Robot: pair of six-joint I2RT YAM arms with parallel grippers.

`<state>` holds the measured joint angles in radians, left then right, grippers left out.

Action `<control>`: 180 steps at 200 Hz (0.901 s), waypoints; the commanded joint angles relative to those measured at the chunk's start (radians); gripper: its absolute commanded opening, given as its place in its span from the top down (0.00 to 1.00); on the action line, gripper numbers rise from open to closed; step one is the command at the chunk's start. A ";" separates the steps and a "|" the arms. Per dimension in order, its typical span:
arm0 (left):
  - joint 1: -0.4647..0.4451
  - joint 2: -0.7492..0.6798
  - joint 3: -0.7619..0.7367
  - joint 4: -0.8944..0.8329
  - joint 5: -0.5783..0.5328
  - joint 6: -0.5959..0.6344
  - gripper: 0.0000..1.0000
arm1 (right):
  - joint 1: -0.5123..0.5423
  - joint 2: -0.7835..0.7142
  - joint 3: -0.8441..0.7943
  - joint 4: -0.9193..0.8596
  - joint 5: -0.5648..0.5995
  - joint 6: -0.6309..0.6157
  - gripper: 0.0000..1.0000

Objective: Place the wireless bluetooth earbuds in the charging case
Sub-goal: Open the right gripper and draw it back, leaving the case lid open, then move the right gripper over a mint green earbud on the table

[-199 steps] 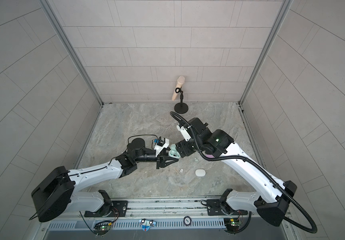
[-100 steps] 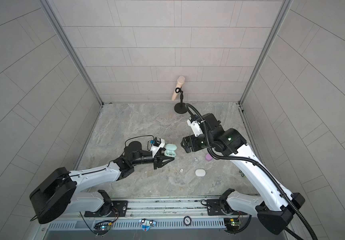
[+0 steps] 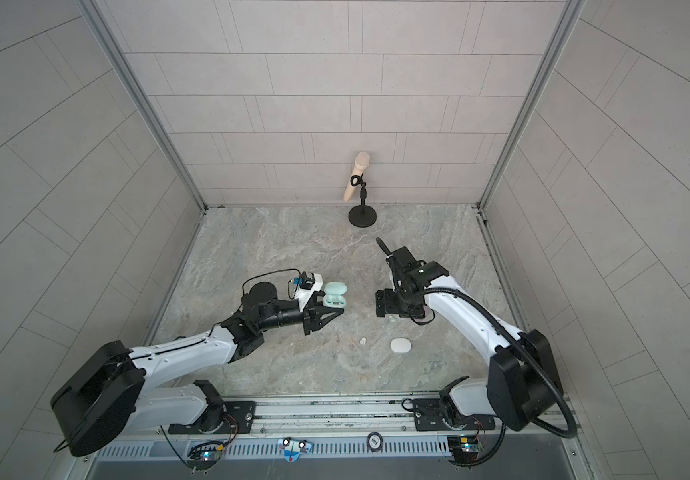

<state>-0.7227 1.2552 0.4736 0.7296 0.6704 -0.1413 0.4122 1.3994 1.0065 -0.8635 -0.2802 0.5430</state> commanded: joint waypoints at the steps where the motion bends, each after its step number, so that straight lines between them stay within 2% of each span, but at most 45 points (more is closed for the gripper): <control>1: 0.011 -0.025 -0.012 0.044 -0.006 0.008 0.92 | -0.006 0.052 -0.039 0.095 0.008 0.036 0.13; 89: 0.020 -0.038 -0.011 0.028 -0.011 0.013 0.92 | -0.046 0.212 -0.097 0.236 -0.052 0.068 0.14; 180: 0.022 -0.036 -0.010 0.022 -0.005 0.012 0.92 | -0.037 0.195 -0.091 0.289 -0.141 0.121 0.16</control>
<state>-0.7071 1.2308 0.4706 0.7284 0.6579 -0.1383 0.3702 1.6146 0.9150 -0.5858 -0.3893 0.6262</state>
